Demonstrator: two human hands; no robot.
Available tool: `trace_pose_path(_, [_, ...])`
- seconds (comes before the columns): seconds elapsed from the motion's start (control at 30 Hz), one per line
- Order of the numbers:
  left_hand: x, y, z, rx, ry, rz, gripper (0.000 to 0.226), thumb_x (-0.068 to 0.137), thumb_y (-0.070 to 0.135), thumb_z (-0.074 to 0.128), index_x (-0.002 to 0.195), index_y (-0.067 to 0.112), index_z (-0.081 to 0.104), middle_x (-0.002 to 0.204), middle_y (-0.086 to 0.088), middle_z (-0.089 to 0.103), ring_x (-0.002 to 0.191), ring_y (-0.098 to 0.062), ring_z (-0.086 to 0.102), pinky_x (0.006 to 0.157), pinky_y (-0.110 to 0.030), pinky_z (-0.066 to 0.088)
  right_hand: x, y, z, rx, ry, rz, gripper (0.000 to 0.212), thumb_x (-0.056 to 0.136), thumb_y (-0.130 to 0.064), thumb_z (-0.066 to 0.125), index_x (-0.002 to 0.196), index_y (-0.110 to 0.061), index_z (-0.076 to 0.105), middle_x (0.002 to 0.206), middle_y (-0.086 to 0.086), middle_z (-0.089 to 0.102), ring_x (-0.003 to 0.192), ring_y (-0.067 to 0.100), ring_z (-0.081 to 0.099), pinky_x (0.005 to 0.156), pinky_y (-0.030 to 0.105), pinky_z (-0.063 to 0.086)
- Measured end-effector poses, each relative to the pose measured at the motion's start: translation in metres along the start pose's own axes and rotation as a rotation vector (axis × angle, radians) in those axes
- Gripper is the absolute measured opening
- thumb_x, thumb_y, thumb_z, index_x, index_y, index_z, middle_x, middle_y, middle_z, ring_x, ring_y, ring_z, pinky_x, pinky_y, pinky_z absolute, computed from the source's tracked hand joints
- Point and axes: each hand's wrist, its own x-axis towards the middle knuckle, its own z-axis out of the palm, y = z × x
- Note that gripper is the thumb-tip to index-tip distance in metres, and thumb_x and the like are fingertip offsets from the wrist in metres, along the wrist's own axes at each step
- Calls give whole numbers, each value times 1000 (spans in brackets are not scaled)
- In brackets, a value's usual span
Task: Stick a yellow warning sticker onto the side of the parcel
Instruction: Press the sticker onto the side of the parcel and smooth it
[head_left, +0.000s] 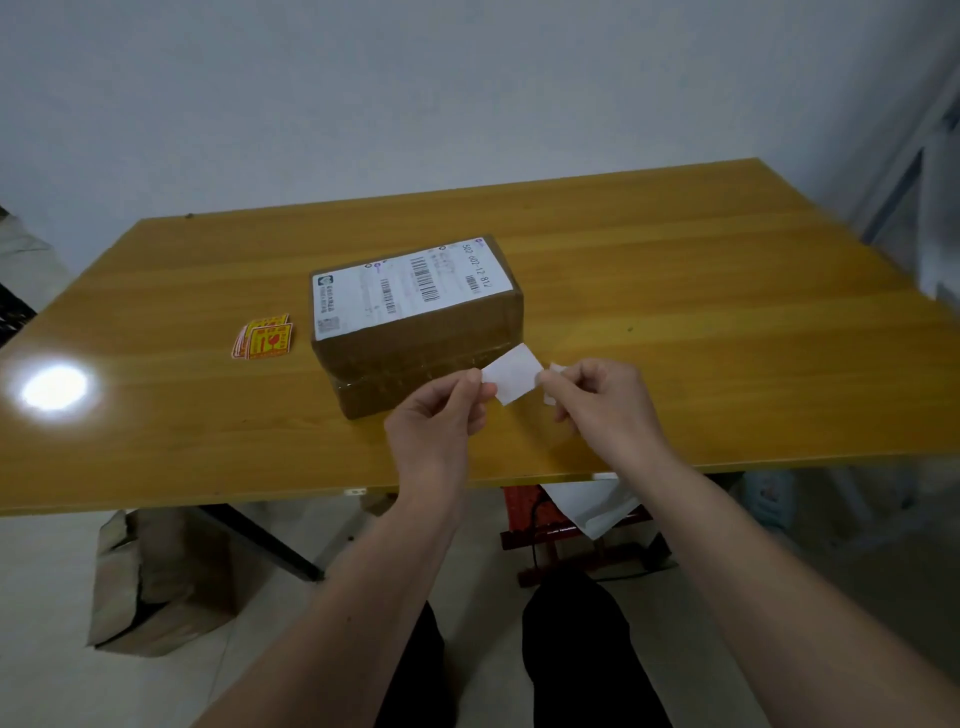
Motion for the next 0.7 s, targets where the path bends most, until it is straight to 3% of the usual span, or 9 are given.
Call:
trace_pose_path(0.1, [-3, 1, 0, 14, -17, 66, 6, 82, 18, 69, 81, 14, 75, 72, 0, 75, 67, -6, 67, 65, -20, 56, -7, -9, 1, 89, -14, 26, 31, 87, -27, 61, 67, -4, 65, 58, 0, 60, 50, 8, 50, 58, 27, 43])
trace_pose_path(0.3, [-12, 0, -8, 20, -57, 146, 8, 79, 12, 70, 85, 9, 75, 84, -10, 75, 75, -15, 67, 71, -24, 56, -20, -18, -1, 199, 12, 86, 35, 96, -30, 49, 70, -13, 65, 65, -1, 58, 50, 9, 49, 40, 12, 35])
trace_pose_path(0.47, [-18, 0, -24, 13, -67, 182, 9, 78, 5, 70, 86, 7, 74, 83, -6, 74, 73, -7, 67, 68, -17, 56, -34, -26, 11, 264, 0, 103, 37, 97, -33, 45, 72, -13, 64, 69, -1, 59, 55, 9, 51, 49, 16, 37])
trace_pose_path(0.7, [-26, 1, -46, 179, -83, 258, 11, 78, 10, 71, 86, 16, 74, 84, 8, 73, 80, -1, 67, 76, -15, 54, -46, -37, 24, 255, -10, 84, 32, 97, -34, 45, 75, -19, 64, 71, -2, 61, 61, 11, 54, 56, 23, 39])
